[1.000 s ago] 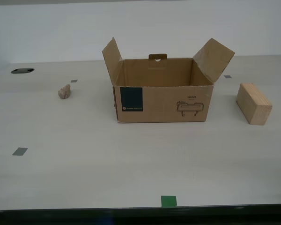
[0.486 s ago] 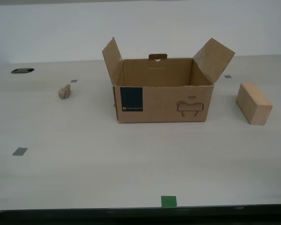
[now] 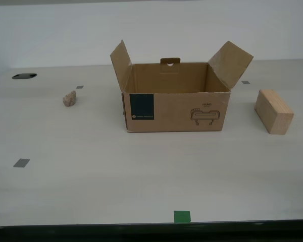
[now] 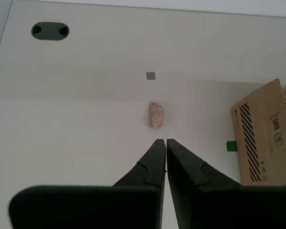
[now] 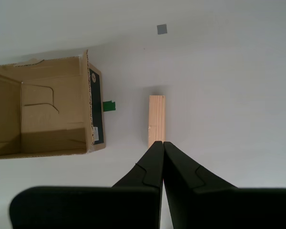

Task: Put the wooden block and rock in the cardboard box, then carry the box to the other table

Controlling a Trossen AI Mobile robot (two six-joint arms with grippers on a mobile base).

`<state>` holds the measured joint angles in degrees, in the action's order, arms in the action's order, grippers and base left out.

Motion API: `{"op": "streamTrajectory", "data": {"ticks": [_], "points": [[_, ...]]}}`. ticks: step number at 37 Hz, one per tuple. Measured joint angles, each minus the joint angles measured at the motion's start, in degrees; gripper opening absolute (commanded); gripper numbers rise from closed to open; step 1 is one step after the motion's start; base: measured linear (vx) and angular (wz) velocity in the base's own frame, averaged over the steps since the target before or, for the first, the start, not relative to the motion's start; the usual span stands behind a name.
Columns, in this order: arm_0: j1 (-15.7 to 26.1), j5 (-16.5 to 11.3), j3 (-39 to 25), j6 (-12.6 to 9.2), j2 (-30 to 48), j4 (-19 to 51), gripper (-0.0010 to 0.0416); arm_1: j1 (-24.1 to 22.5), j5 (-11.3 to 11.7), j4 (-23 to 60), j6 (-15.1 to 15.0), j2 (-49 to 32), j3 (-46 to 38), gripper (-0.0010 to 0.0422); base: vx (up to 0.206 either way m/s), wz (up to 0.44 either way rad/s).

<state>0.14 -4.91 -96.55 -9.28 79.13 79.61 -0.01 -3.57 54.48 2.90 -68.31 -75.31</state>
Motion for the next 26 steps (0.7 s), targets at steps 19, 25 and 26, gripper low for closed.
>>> {"op": "streamTrajectory", "data": {"ticks": [19,25,26], "points": [[0.0,0.0,0.0,0.0,0.0,0.0,0.0001,0.0,0.0,-1.2,1.2,0.0,0.0,0.0,0.0,0.0],[0.0,0.0,0.0,0.0,0.0,0.0,0.0002,0.0,-0.5,-1.2,2.3,0.0,0.0,0.0023,0.0,0.0],[0.0,0.0,0.0,0.0,0.0,0.0,0.0002,0.0,-0.6,-1.2,2.3,0.0,0.0,0.0031,0.0,0.0]]}}
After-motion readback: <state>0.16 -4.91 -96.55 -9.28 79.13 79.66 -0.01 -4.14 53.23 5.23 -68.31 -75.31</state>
